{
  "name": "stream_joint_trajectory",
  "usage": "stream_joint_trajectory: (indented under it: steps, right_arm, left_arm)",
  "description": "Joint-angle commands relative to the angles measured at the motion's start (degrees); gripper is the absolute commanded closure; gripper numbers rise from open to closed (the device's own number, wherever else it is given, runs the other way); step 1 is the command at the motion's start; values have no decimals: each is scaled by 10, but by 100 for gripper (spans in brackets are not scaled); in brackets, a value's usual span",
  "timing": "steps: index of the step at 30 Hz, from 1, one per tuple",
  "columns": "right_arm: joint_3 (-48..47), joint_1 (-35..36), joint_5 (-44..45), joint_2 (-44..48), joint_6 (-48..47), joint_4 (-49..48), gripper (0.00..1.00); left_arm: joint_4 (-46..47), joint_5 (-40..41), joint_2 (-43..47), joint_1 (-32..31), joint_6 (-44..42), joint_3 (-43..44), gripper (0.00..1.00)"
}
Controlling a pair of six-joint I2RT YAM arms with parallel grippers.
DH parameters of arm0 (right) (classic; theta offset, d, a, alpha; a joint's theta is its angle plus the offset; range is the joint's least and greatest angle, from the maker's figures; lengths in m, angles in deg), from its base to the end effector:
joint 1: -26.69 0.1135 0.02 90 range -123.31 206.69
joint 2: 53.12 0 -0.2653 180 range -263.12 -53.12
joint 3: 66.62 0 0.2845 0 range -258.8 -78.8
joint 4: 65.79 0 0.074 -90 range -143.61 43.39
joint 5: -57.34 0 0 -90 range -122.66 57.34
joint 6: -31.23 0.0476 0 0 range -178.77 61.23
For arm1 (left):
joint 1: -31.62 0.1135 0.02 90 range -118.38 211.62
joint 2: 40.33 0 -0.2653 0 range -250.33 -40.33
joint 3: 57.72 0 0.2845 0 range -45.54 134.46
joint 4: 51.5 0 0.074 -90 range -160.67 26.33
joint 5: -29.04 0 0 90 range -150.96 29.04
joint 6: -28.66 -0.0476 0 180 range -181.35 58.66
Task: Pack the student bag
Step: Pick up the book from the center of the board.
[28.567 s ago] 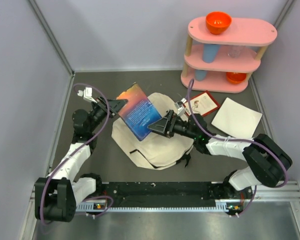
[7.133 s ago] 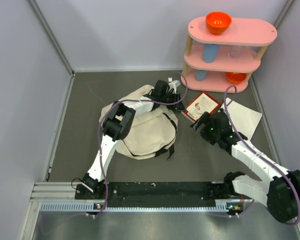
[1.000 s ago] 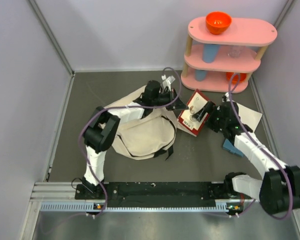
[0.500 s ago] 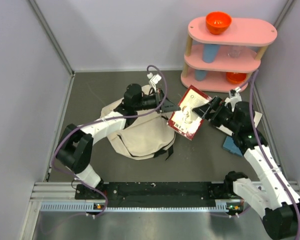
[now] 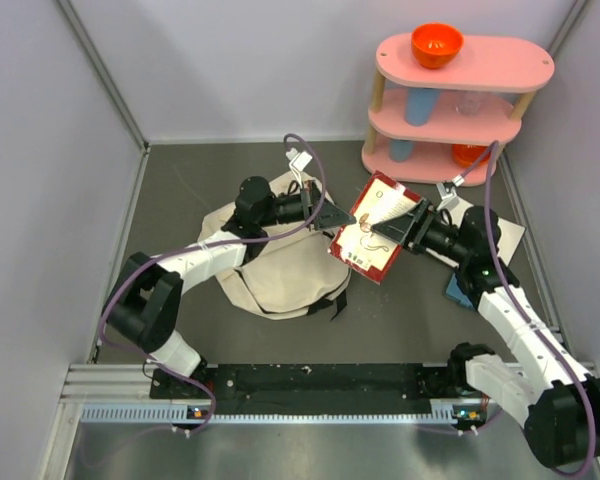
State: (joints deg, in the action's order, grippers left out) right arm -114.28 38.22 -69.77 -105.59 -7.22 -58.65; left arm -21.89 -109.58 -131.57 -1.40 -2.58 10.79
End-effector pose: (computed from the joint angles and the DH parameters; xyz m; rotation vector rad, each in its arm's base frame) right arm 0.2406 0.0784 0.2769 0.1628 1.9427 1.3357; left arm 0.3099 -0.2440 0.2814 0.4444 1.7656 -1.8238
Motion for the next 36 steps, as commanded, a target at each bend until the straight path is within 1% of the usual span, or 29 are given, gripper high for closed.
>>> stream_joint_trajectory:
  steps: [1, 3, 4, 5, 6, 7, 8, 9, 10, 11, 12, 13, 14, 15, 17, 20, 22, 27, 28, 32, 34, 36]
  right_arm:
    - [4, 8, -43, 3, 21, -95, 55]
    - [3, 9, -50, 7, 22, -103, 69]
    - [4, 9, -50, 8, 21, -106, 83]
    - [4, 8, -53, 10, 20, -109, 89]
    - [2, 9, -57, 11, 17, -108, 93]
    - [1, 8, -61, 11, 15, -107, 98]
    - [-2, 9, -73, 11, 11, -107, 100]
    - [-3, 9, -81, 11, 10, -110, 100]
    - [-3, 8, -88, 11, 9, -114, 100]
    - [-1, 9, -101, 11, 13, -119, 100]
    - [0, 9, -108, 11, 14, -131, 100]
    - [2, 9, -117, 10, 18, -145, 100]
    - [6, 8, -136, 7, 32, -159, 100]
    - [8, 8, -147, 4, 37, -190, 100]
    - [7, 10, -180, -10, 53, -219, 100]
    - [1, 16, -228, -36, 77, -276, 100]
    - [-11, 21, -248, -50, 81, -295, 100]
    - [-39, 46, -297, -88, 35, -266, 100]
    - [-52, 50, -305, -93, 20, -233, 100]
    - [-86, 70, -317, -110, -63, -161, 100]
    - [-99, 75, -326, -124, -83, -147, 100]
    - [-107, 79, -341, -142, -87, -144, 100]
  left_arm:
    - [119, -24, 16, 3, 37, -14, 100]
    - [114, -24, 20, 4, 33, -19, 100]
    - [90, -20, 23, 5, 17, -23, 91]
    - [72, -17, 26, 6, 4, -25, 79]
    - [46, -10, 32, 8, -11, -25, 60]
    - [3, 5, 46, 8, -46, -29, 49]
    - [-21, 16, 55, 9, -64, -32, 33]
    - [-44, 27, 74, 9, -79, -35, 26]
    - [-65, 49, 84, 10, -114, -33, 21]
    - [-111, 57, 91, 11, -130, -31, 11]
    - [-129, 63, 104, 11, -145, -24, 5]
    - [-147, 68, 109, 11, -168, -19, 2]
    - [-168, 73, 112, 12, -175, -16, 2]
    - [-174, 74, 114, 12, -182, -9, 1]
    - [-174, 68, 113, 15, -183, -5, 2]
    - [-156, 56, 102, 19, -172, 1, 2]
    - [-128, 28, 92, 21, -156, 7, 2]
    - [-66, -16, 78, 23, -123, 12, 2]
    - [-44, -24, 76, 23, -111, 12, 2]
    - [-7, -61, 63, 23, -92, 10, 1]
    - [18, -78, 60, 23, -77, 6, 1]
    - [34, -89, 55, 23, -64, 3, 9]
